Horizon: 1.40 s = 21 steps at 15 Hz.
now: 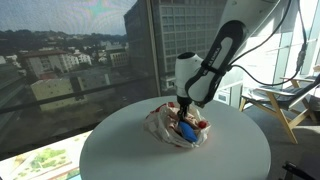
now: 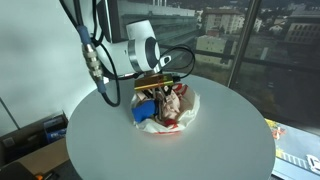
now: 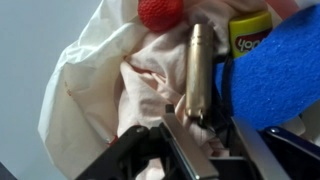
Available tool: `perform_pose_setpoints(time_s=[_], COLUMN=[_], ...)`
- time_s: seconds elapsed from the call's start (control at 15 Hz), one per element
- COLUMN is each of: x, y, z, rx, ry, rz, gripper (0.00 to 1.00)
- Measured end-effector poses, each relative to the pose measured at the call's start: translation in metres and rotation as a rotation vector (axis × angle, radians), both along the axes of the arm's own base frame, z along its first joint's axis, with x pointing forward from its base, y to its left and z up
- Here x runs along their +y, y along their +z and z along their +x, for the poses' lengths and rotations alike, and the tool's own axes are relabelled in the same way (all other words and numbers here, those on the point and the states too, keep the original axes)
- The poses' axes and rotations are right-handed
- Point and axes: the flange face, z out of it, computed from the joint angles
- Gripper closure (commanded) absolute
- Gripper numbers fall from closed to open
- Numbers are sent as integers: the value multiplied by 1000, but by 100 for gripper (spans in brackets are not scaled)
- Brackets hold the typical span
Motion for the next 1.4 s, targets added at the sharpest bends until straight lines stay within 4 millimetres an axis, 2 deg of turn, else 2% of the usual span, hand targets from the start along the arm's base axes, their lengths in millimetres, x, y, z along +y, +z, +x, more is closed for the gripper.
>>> perform_pose_setpoints(time_s=[0.13, 0.2, 0.27, 0.47, 0.6, 0.93, 1.4], x=[-8, -11, -15, -21, -22, -10, -12], y=[-2, -4, -5, -1, 8, 34, 29], z=[-2, -3, -4, -7, -14, -41, -47], rx=[16, 24, 30, 73, 135, 183, 201], ry=[17, 20, 16, -40, -105, -254, -273], rz=[1, 2, 2, -1, -17, -53, -38], gripper=[7, 1, 0, 0, 0, 0, 0])
